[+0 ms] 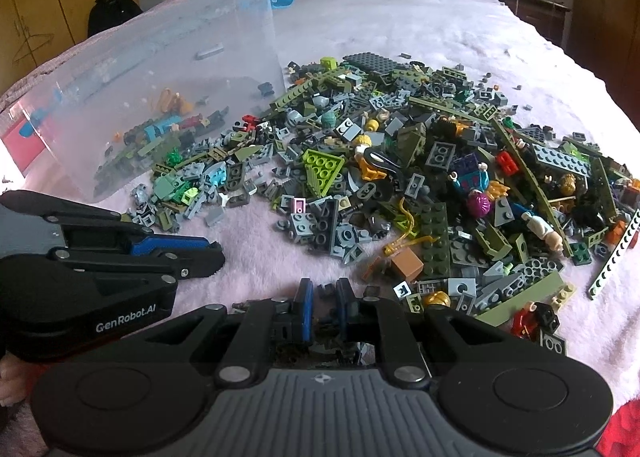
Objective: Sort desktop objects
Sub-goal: 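Grasp a small grey piece with the left tool while the right tool grasps a grey piece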
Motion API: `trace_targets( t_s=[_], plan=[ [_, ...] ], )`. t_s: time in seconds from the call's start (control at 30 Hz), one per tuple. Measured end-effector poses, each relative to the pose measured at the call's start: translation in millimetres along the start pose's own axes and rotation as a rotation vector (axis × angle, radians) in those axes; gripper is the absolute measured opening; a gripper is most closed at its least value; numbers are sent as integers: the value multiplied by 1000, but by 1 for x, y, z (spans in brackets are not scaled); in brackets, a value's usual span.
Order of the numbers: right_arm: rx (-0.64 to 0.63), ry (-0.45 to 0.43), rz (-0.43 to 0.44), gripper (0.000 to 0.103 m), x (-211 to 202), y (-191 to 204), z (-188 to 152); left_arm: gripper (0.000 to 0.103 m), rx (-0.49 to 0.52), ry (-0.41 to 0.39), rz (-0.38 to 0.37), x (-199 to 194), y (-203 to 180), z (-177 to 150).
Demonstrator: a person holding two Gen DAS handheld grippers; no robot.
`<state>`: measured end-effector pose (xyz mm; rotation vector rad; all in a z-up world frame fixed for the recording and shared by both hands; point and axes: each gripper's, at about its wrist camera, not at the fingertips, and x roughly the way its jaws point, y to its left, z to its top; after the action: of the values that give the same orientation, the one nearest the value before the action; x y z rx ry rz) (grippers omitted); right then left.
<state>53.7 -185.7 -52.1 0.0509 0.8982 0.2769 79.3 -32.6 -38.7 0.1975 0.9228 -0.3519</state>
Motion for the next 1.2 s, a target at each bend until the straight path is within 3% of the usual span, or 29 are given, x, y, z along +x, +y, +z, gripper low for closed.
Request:
trace_targets(
  t_s=[0.4,0.97,1.2],
  plan=[
    [-15,-25,-13,11,-5,3,1,9,-18,-22,-8,-14,0,0],
    [-42,-60,28,11,-29,20,11,9,-89,-12,37,-38,14,2],
    [-66,-76,36,11,-38,29,18,9,-114,-51,59,-53,21,8]
  ],
)
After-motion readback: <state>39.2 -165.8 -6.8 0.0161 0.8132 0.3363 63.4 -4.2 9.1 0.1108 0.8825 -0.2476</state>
